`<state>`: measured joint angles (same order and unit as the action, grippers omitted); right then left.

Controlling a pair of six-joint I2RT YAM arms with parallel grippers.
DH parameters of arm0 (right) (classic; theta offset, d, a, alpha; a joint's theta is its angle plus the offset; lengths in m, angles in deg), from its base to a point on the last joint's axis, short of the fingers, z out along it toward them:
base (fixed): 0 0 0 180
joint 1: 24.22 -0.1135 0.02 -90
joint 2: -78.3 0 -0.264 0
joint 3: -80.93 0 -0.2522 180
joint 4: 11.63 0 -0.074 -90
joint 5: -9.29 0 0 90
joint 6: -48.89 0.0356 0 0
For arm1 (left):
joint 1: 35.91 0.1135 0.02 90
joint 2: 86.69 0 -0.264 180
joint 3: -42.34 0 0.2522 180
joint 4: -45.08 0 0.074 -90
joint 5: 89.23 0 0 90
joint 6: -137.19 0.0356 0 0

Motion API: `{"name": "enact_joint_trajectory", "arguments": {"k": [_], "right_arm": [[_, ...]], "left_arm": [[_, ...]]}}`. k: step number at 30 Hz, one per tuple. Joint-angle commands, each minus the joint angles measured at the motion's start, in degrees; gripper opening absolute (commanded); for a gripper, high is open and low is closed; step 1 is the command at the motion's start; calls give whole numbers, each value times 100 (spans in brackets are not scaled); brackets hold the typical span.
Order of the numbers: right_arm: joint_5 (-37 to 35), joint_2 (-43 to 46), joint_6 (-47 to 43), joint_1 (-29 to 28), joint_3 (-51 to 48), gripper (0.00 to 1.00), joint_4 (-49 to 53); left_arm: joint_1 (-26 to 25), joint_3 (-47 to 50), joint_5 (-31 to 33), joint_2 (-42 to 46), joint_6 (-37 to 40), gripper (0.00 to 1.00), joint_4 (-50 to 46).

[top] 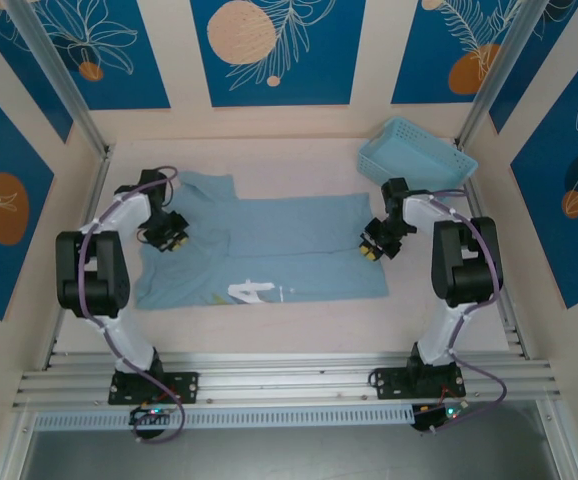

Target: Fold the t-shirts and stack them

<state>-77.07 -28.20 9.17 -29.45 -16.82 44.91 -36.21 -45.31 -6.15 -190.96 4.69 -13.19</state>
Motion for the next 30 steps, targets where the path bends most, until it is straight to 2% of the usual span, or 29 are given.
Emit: {"name": "enact_joint_trajectory", "arguments": {"k": [1,5,9,13,16,19,22,25,28,30], "right_arm": [[-35,-273,187,18,303,12,49],[-355,-540,253,65,480,9,211],[-489,-672,326,142,535,9,415],[-588,-521,226,60,534,10,472],[-726,-298,203,10,546,10,582],[-979,100,154,-48,455,13,552],[-1128,434,30,-104,379,15,463],[-1127,525,-82,-202,382,17,456],[-1055,440,-169,-357,426,17,431],[-952,377,-201,-425,453,17,386]], "left_arm": [[21,-472,-354,-523,-97,14,281],[46,-933,-73,-1226,-105,13,13],[176,-1102,330,-1438,-222,14,-187],[203,-1210,342,-1348,-155,23,-233],[201,-1369,629,-1258,-116,30,-601],[156,-1396,780,-975,-97,33,-728],[-76,-1177,806,-413,-172,35,-655],[-418,-855,362,-130,-375,34,-506],[-891,-708,-162,-159,-396,32,-9],[-1194,-940,-216,-383,-186,31,76]]}}
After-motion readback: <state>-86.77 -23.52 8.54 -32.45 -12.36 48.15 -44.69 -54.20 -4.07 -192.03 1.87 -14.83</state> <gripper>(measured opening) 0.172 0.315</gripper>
